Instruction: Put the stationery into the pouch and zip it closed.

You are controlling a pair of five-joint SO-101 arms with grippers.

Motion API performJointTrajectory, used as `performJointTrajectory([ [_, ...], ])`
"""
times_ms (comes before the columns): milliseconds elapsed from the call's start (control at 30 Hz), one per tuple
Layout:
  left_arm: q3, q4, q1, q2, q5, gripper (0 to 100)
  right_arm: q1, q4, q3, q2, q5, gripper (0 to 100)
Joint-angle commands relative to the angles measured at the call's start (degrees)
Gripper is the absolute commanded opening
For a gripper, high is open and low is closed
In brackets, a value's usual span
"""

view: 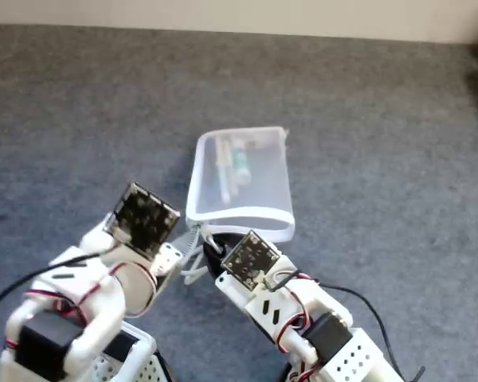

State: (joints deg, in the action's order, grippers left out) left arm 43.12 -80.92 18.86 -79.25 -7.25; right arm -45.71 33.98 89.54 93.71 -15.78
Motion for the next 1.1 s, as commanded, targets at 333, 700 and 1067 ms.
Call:
performJointTrajectory([
  [333,32.7,5.4,21.1,-26.2,-5.5,18,1.3,0.0,-4.3,1.3,0.4,0.5],
  [700,44.1,10.9,29.1,-24.7,-5.5,18,1.3,-0.1,-4.3,1.3,0.4,0.5],
  [1067,52.3,12.0,31.2,-24.7,-18.1,16,3.2,-0.1,-4.4,1.3,0.4,0.5],
])
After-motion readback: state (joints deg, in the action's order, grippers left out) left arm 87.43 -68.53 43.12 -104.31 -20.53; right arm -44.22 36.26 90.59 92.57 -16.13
